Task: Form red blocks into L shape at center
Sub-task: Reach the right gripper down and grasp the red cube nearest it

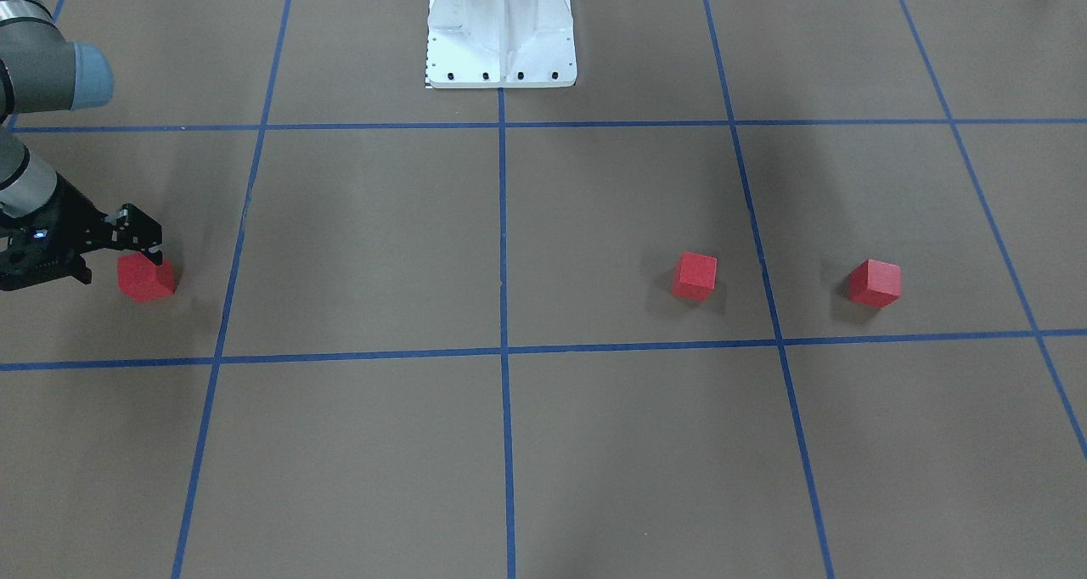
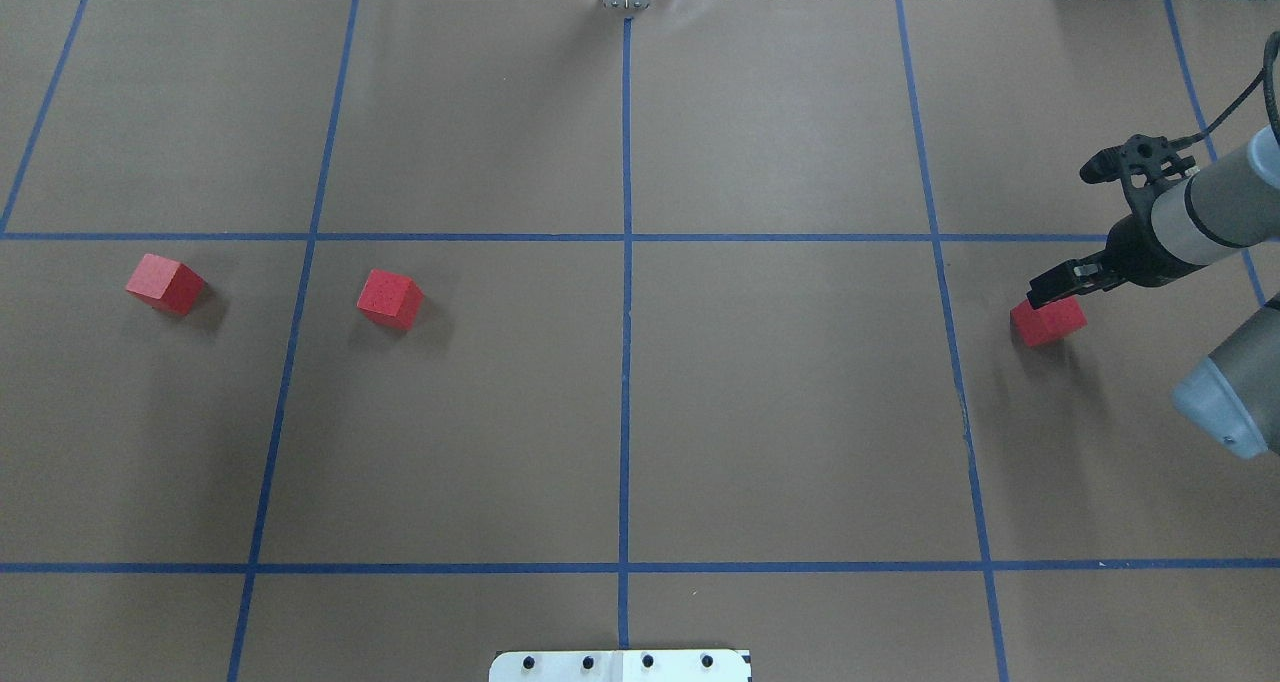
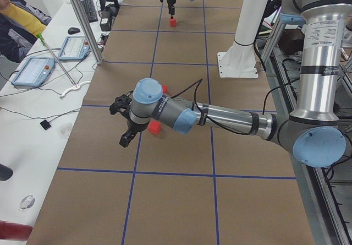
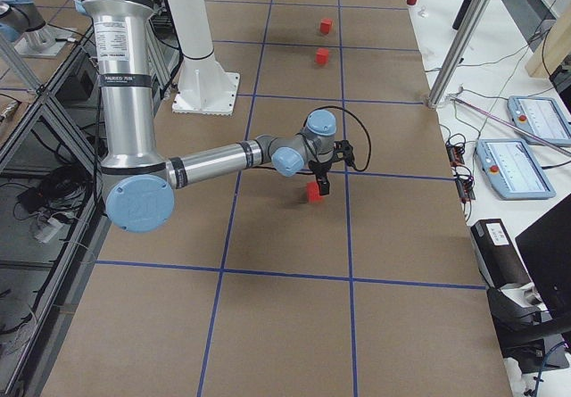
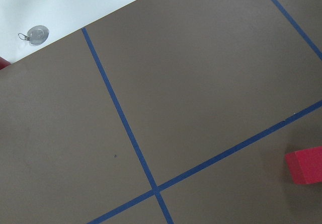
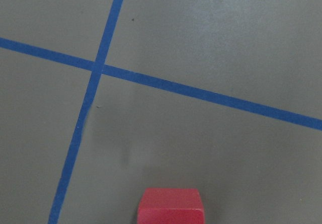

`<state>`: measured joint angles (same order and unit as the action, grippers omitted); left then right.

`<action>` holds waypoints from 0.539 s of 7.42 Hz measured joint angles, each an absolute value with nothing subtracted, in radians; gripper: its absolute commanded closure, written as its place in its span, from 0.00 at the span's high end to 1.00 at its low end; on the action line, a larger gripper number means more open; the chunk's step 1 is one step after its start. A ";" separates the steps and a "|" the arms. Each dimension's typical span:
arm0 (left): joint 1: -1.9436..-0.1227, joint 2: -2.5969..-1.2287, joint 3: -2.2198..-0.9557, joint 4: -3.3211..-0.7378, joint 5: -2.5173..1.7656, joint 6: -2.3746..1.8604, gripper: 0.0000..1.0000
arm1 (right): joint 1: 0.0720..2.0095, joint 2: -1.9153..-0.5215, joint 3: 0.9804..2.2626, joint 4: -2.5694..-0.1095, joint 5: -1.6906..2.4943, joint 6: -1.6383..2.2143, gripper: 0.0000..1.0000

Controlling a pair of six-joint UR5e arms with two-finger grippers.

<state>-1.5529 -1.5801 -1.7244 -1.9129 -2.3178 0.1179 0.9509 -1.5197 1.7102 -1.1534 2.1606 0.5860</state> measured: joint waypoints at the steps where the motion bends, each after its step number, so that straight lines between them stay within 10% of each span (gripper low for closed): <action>1: -1.553 -1.580 -1.725 -1.913 -2.318 0.118 1.00 | 0.939 -1.520 1.700 -1.153 2.150 0.588 0.97; 4: -1.553 -1.580 -1.725 -1.919 -2.318 0.119 1.00 | 0.906 -1.516 1.670 -1.154 2.126 0.583 0.43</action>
<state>-1.5526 -1.5796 -1.7255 -1.9188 -2.3178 0.1194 0.9059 -1.5162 1.6696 -1.1536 2.1256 0.5828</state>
